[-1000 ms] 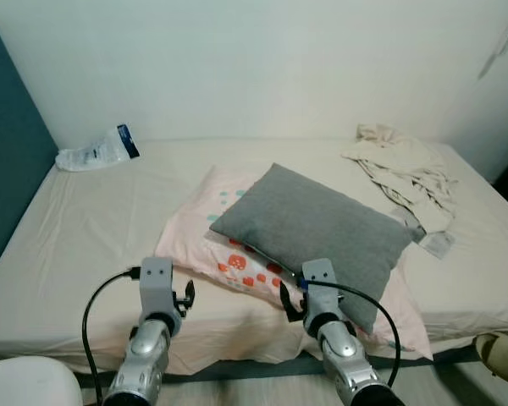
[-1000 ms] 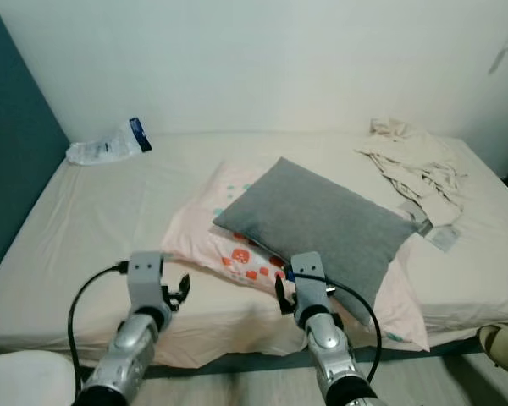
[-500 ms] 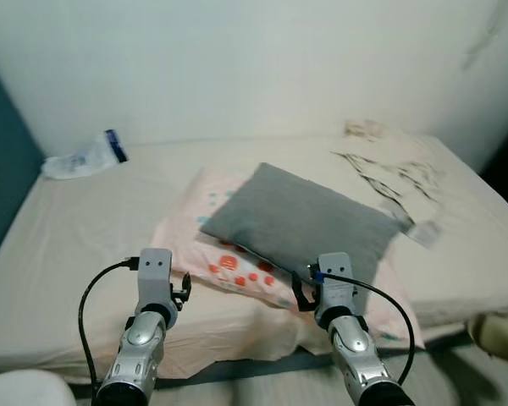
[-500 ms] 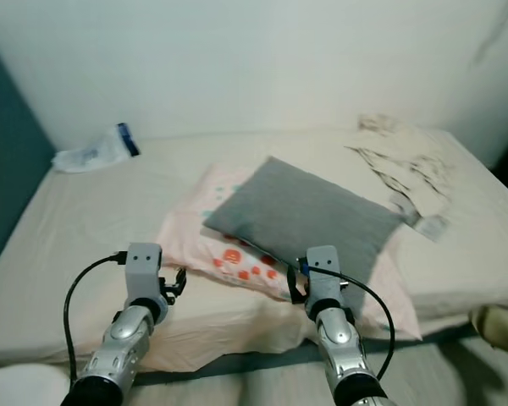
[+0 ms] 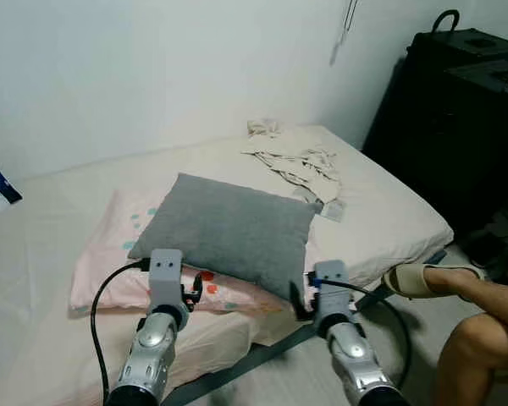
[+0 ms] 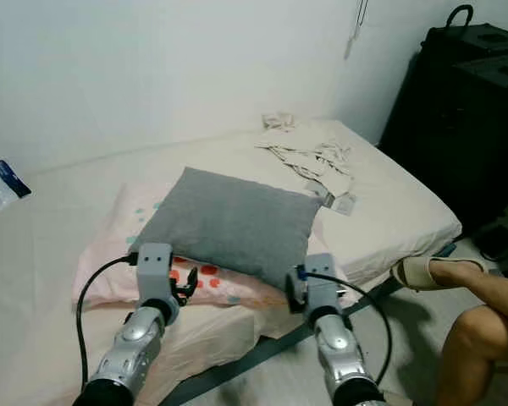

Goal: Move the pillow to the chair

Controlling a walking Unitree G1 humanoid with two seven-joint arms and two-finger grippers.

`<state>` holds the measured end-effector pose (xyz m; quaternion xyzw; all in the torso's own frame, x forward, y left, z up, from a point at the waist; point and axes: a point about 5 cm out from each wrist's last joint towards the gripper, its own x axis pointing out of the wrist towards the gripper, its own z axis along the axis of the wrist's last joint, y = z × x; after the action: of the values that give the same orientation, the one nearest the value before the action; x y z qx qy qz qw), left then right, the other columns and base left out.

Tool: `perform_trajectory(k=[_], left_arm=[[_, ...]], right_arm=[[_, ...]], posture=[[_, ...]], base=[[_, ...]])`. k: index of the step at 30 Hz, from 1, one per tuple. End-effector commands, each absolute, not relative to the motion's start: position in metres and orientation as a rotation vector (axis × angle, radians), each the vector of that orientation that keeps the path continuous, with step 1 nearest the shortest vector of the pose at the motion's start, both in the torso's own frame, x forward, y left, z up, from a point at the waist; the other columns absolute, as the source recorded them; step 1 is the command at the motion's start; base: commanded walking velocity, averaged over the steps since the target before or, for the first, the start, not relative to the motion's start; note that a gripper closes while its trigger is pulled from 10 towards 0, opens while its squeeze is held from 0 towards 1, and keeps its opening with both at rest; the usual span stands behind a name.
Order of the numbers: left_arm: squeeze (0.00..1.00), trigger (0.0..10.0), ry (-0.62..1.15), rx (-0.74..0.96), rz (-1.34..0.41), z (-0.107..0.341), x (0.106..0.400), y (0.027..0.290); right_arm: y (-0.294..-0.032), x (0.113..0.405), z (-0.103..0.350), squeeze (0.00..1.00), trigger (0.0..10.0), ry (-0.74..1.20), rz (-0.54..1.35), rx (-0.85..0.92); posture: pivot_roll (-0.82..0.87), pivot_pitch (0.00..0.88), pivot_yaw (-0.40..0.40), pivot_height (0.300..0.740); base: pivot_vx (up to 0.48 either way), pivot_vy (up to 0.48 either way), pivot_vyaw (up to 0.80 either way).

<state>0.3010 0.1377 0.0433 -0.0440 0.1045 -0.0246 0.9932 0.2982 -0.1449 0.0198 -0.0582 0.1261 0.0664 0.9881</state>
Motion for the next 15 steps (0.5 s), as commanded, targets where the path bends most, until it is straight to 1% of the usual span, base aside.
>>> perform_trajectory(k=[1,3,7,15], left_arm=[[0.00,10.0,0.203,-0.112,-0.047,0.0423,0.2981,0.1378],[0.00,10.0,0.199,-0.119,-0.048,0.0430,0.2981,0.1380],[0.00,10.0,0.199,-0.068,-0.075,0.0441,0.2981,0.1359],[0.00,10.0,0.190,-0.082,-0.075,0.0460,0.2987,0.1343]], right_arm=[[-0.1477,0.2973,0.0175,0.00,10.0,0.272,0.125,-0.119],[-0.1479,0.2972,0.0175,0.00,10.0,0.271,0.124,-0.118],[-0.1490,0.2967,0.0180,0.00,10.0,0.261,0.125,-0.103],[-0.1500,0.2964,0.0179,0.00,10.0,0.259,0.116,-0.104]], posture=[[0.01,0.063,-0.024,0.740],[0.01,0.063,-0.024,0.740],[0.01,0.068,-0.028,0.740],[0.01,0.068,-0.027,0.740]], base=[[0.000,0.000,0.00],[0.000,0.000,0.00],[0.308,0.000,0.00],[0.308,0.000,0.00]])
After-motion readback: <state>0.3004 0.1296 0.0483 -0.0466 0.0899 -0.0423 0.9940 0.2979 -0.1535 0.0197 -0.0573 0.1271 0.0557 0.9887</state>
